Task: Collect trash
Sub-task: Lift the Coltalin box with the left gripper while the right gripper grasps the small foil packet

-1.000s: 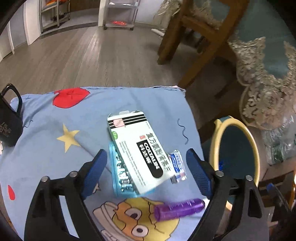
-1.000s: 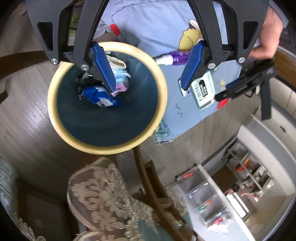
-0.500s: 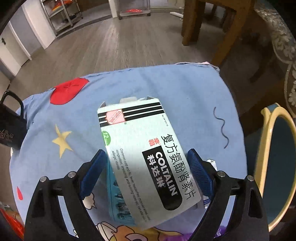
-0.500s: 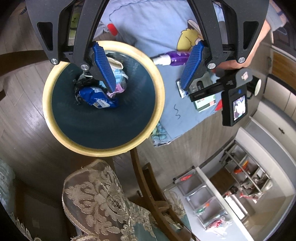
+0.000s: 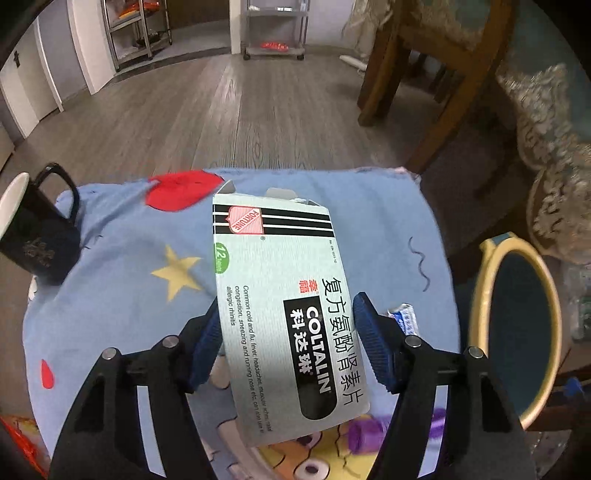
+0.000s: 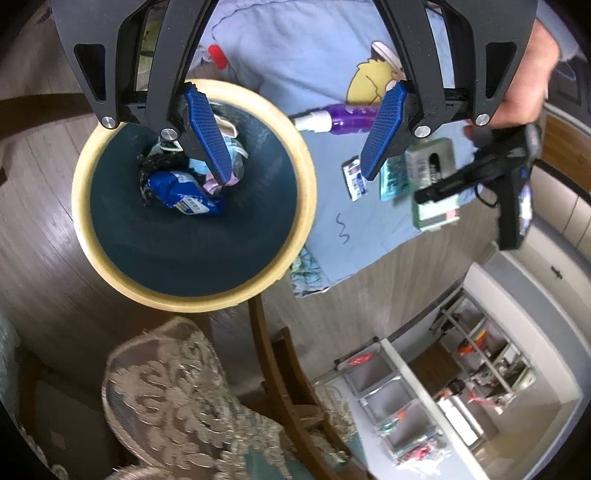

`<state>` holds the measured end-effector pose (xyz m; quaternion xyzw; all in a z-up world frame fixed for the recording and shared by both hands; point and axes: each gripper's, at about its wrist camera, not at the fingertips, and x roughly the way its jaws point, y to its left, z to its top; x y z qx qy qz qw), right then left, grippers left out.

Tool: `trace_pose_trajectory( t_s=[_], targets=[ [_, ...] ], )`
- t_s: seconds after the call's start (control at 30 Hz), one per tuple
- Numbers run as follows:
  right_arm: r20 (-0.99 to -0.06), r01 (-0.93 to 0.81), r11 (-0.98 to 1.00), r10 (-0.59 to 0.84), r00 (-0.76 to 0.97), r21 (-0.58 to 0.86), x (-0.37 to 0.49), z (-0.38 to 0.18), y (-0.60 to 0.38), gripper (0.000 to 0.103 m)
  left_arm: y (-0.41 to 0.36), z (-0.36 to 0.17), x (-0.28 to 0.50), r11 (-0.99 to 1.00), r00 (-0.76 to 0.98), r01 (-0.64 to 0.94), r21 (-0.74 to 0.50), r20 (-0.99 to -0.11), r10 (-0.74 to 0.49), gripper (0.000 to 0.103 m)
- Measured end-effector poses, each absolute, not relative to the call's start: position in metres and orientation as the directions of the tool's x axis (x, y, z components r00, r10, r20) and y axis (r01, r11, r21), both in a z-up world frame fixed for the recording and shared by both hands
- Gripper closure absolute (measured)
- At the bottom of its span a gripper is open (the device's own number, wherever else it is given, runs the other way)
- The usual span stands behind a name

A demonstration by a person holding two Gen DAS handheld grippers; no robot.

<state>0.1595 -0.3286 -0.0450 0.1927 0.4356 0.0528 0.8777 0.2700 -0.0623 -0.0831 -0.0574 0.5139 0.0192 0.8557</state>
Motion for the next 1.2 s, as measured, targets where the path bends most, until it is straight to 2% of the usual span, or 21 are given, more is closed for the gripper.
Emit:
trace_pose_trajectory(
  t_s=[0.3,0.47,0.7,1.07,1.13,1.2],
  targets=[
    [-0.775,-0.138,0.951,0.305,0.553,0.276,0.177,-0.045,-0.269,0.031,-0.026,-0.028,0.235,0.986,0.517,-0.046,-0.161,-0.849,-0.114,0.036],
    [-0.826,-0.225,0.957,0.273,0.492,0.182,0.205,-0.066,-0.226,0.04,-0.006,0.003,0.204,0.975,0.556,-0.007,-0.221,-0.811,-0.18,0.036],
    [-0.88,-0.251,0.964,0.191,0.435,0.085,0.239,-0.101,-0.195,0.042,0.017,-0.002,0.19,0.952,0.577,-0.044,-0.304,-0.785,-0.224,0.036],
    [-0.915,-0.266,0.964,0.101,0.39,-0.007,0.259,-0.138,-0.175,0.044,0.029,-0.006,0.194,0.937,0.58,-0.058,-0.346,-0.775,-0.25,0.035],
    [-0.911,-0.277,0.961,0.097,0.401,-0.019,0.259,-0.138,-0.172,0.048,0.029,-0.005,0.194,0.938,0.582,-0.054,-0.344,-0.774,-0.25,0.035],
    [-0.905,-0.287,0.958,0.107,0.412,-0.017,0.257,-0.137,-0.17,0.072,0.028,-0.006,0.194,0.938,0.581,-0.055,-0.343,-0.775,-0.249,0.035]
  ],
)
